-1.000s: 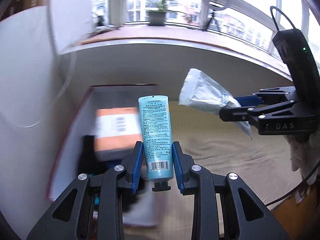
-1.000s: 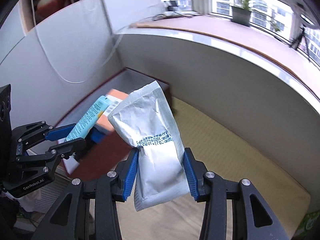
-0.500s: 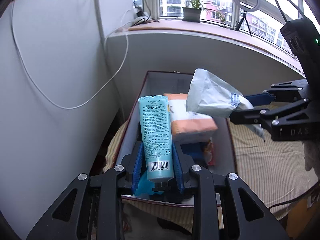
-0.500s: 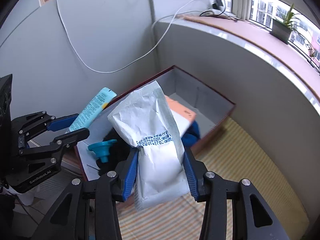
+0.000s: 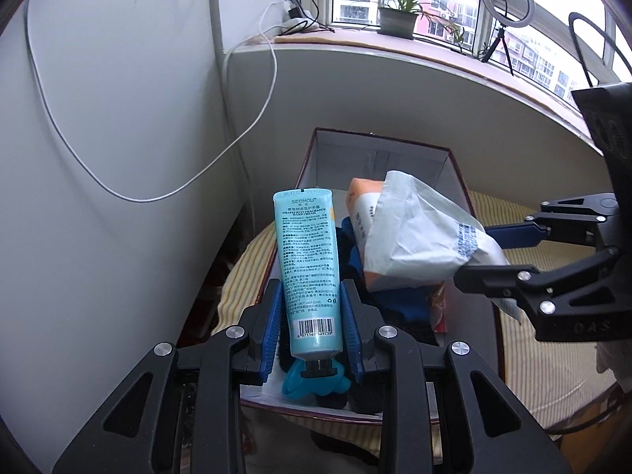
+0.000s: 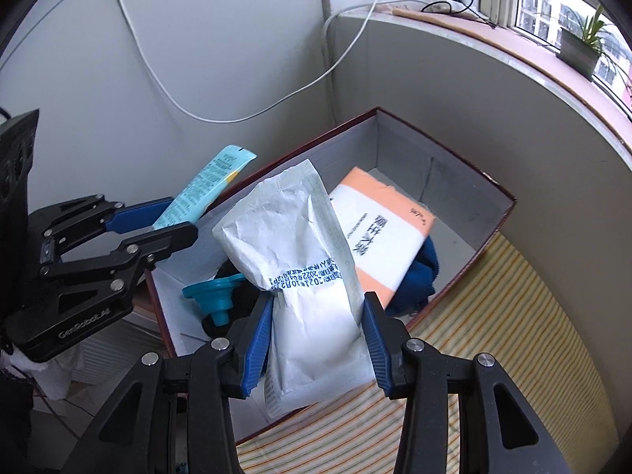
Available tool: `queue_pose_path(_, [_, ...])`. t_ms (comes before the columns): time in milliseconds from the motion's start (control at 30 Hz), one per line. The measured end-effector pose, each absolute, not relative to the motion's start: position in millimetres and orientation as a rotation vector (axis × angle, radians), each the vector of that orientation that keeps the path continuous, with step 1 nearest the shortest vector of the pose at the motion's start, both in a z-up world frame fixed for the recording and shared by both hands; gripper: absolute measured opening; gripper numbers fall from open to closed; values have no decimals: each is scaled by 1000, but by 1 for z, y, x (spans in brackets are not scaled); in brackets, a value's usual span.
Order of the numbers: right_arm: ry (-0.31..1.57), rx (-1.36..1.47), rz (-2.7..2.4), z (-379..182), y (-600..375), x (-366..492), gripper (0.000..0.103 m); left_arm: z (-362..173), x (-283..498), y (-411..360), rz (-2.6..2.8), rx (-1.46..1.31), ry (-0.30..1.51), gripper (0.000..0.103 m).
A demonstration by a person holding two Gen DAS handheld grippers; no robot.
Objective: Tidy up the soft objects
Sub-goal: 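Carry the teal tube in the left tool while the right tool carries the packet over the shoebox, then lower the tube and packet into the shoebox and open both tools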
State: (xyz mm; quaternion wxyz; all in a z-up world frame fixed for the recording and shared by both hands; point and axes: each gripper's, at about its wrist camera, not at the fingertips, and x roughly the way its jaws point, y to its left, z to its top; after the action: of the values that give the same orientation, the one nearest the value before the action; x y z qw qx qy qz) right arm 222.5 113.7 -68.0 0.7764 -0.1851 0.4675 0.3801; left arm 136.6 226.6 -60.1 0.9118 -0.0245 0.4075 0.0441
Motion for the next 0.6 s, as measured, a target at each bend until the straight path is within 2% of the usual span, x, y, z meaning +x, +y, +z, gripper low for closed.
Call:
queue_pose_path(233, [1022, -437, 834, -73, 117, 211, 42, -66, 138, 230, 78, -57, 859, 28])
queue_pose_path(367, [1010, -437, 835, -71, 115, 209, 48, -63, 137, 229, 80, -56, 852, 29])
queue_pose_path(400, [1001, -438, 828, -70, 114, 208, 52, -61, 137, 229, 84, -55, 851, 31])
queue_pose_path(433, [995, -436, 826, -69, 113, 206, 55, -60, 136, 229, 85, -58, 848, 40])
queue_pose_path(467, [992, -434, 827, -67, 113, 206, 60, -58, 136, 230, 86, -61, 845, 53])
queue_pose_path(500, [985, -433, 826, -66, 112, 205, 64, -57, 135, 230, 88, -62, 839, 58])
queue_pose_path(600, [971, -433, 821, -63, 110, 204, 66, -52, 134, 231, 97, -57, 825, 61])
